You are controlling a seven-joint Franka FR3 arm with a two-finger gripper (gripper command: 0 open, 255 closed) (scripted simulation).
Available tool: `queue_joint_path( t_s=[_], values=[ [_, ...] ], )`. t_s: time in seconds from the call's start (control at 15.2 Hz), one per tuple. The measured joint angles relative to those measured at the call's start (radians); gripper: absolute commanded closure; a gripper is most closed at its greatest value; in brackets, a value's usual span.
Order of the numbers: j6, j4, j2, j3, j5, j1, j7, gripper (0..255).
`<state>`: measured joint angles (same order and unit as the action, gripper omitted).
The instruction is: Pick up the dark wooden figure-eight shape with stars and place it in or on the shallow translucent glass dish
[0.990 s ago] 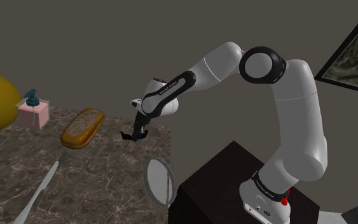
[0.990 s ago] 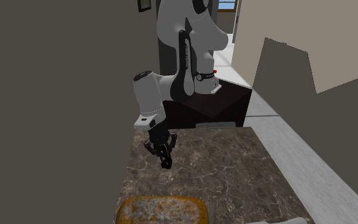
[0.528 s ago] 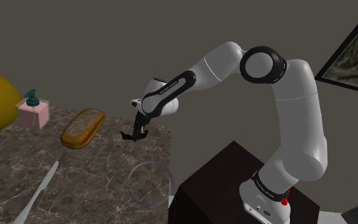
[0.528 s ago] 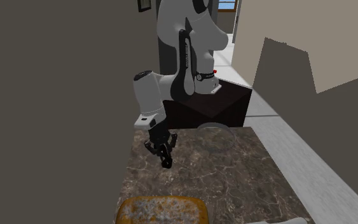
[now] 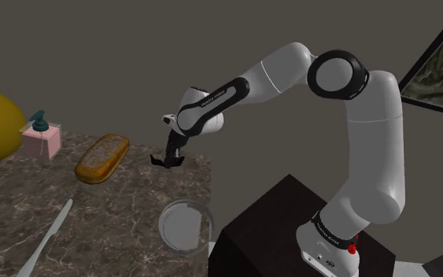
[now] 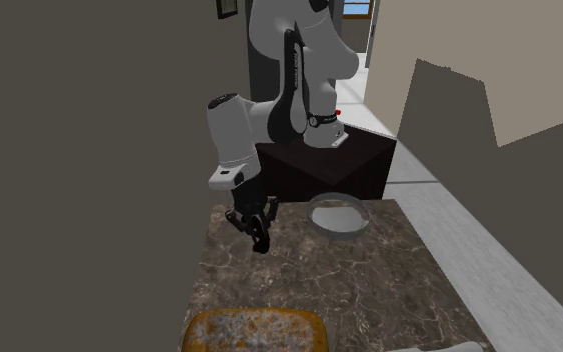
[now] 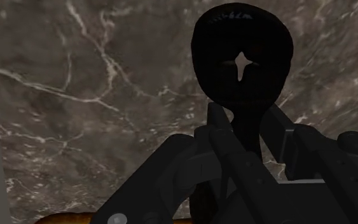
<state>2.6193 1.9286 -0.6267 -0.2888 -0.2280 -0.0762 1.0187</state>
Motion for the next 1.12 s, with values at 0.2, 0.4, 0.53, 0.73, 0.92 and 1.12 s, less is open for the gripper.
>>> queue_joint_path(
  t_s=[0.2, 0.4, 0.53, 0.73, 0.92, 1.12],
  values=[
    [-0.025, 0.008, 0.034, -0.003, -0.002, 0.004, -0.006, 255],
    [-0.052, 0.013, 0.066, -0.005, -0.004, 0.006, -0.013, 255],
    [-0.068, 0.018, 0.089, -0.008, -0.006, 0.010, -0.015, 255],
    [-0.081, 0.038, 0.124, -0.013, -0.011, 0.010, -0.023, 255],
    [-0.028, 0.149, 0.188, -0.038, -0.039, 0.002, -0.031, 255],
    [0.025, 0.260, 0.254, -0.069, -0.075, -0.003, -0.034, 255]
  ],
)
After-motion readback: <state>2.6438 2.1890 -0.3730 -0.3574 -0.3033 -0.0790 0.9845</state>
